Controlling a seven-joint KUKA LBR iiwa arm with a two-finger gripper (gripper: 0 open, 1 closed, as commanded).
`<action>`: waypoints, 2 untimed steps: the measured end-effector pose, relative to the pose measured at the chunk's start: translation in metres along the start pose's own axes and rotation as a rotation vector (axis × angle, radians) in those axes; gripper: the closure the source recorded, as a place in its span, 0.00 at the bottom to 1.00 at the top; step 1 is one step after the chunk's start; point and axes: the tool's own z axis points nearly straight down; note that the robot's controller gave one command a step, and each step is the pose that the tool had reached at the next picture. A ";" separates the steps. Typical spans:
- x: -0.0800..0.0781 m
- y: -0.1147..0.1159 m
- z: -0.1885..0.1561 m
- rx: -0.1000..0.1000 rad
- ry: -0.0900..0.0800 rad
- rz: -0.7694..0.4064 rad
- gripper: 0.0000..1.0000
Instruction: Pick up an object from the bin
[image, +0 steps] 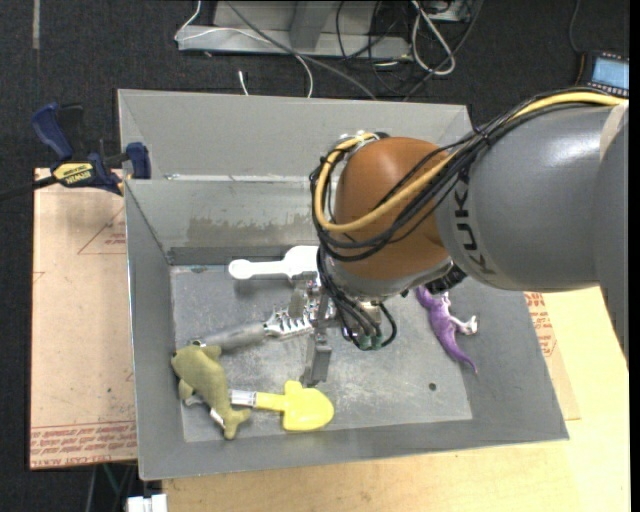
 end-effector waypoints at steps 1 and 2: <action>0.016 0.013 0.066 -0.001 0.002 -0.188 0.00; 0.021 0.012 0.078 -0.001 0.001 -0.176 0.00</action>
Offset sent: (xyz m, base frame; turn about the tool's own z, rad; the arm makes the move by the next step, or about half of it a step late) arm -0.0232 0.0108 -0.0723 -0.1601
